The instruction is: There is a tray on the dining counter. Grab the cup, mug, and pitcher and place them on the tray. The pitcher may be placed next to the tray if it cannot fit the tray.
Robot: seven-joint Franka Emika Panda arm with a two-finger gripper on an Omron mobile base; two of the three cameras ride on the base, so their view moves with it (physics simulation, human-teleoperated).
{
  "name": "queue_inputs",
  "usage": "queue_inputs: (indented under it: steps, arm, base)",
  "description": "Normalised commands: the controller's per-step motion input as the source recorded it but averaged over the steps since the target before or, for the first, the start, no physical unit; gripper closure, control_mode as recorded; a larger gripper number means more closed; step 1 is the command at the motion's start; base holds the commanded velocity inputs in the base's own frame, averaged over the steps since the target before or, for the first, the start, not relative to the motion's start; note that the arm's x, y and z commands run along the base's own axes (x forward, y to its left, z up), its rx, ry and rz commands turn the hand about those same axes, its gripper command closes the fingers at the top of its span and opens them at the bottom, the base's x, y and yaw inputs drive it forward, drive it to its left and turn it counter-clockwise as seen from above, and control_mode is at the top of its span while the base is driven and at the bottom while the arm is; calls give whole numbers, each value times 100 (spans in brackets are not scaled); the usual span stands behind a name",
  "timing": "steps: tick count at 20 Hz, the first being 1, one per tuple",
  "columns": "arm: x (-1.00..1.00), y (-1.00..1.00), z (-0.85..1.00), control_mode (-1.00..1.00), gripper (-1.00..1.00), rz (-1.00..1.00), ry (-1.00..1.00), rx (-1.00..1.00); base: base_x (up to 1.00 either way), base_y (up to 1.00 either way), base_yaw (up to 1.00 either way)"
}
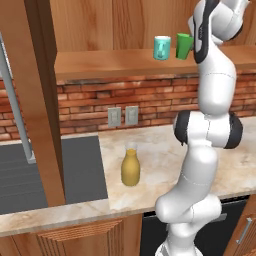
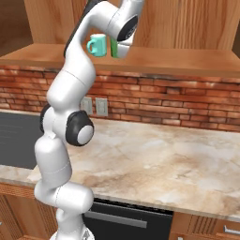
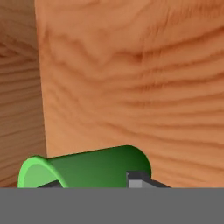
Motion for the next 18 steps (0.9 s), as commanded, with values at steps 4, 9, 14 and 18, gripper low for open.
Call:
queue_inputs:
  steps: [4, 9, 14, 18]
  arm:
    - [-25, -12, -6, -100, 100, -1, -1, 10]
    - [-24, -10, -6, -100, 100, -4, -2, 11]
    - [-28, -11, -5, -100, 100, -7, -3, 10]
    - [-34, -11, 0, -100, 100, -9, -4, 7]
  base:
    - [0, 0, 0]
    - [0, 0, 0]
    - [0, 0, 0]
    - [0, 0, 0]
